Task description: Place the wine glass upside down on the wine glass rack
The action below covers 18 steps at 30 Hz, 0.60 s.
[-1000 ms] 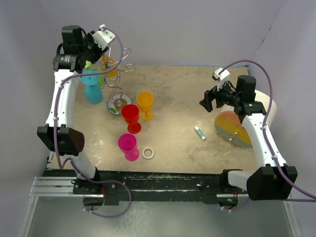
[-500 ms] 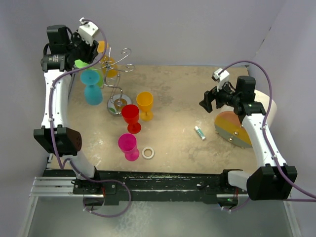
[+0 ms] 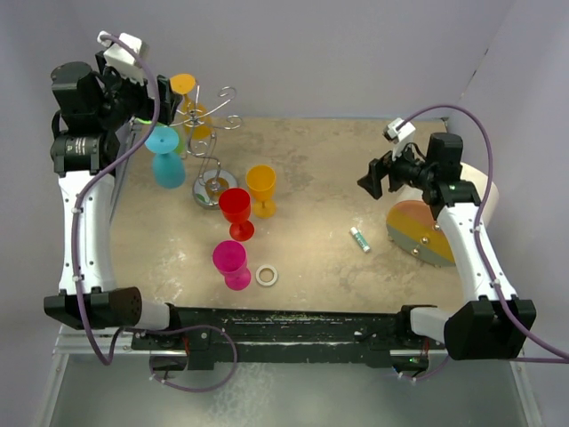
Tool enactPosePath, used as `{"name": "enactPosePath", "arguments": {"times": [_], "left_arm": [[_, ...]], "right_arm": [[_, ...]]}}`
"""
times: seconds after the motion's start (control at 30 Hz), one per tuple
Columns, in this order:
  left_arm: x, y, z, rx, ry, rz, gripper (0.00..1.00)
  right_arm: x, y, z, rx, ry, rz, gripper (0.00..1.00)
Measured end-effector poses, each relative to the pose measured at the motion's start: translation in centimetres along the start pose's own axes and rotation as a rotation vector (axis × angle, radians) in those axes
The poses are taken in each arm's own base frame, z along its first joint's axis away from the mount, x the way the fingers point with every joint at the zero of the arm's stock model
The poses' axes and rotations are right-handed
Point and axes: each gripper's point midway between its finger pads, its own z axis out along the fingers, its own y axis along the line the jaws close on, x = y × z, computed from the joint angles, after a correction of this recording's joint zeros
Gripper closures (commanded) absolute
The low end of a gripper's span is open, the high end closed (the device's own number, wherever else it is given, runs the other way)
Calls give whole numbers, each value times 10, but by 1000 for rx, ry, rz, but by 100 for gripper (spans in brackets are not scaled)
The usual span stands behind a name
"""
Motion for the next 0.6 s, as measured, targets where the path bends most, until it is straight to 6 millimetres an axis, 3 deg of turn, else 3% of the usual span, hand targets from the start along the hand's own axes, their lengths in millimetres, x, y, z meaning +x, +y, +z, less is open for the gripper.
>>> {"name": "enactPosePath", "arguments": {"times": [0.17,0.3,0.4,0.6], "left_arm": [[-8,-6,-12,-7,-25,-51,1],[1,-8,-11,-9,-4,-85,1],[8,-6,-11,-21,14,-90,1],[2,3,-19,-88,2,-67,1]], "right_arm": [[-31,-2,1,-13,-50,-13,9],[-58,5,8,-36,-87,-21,13],[-76,20,21,-62,-108,-44,14],[-109,63,64,-144,-139,-84,17]]}}
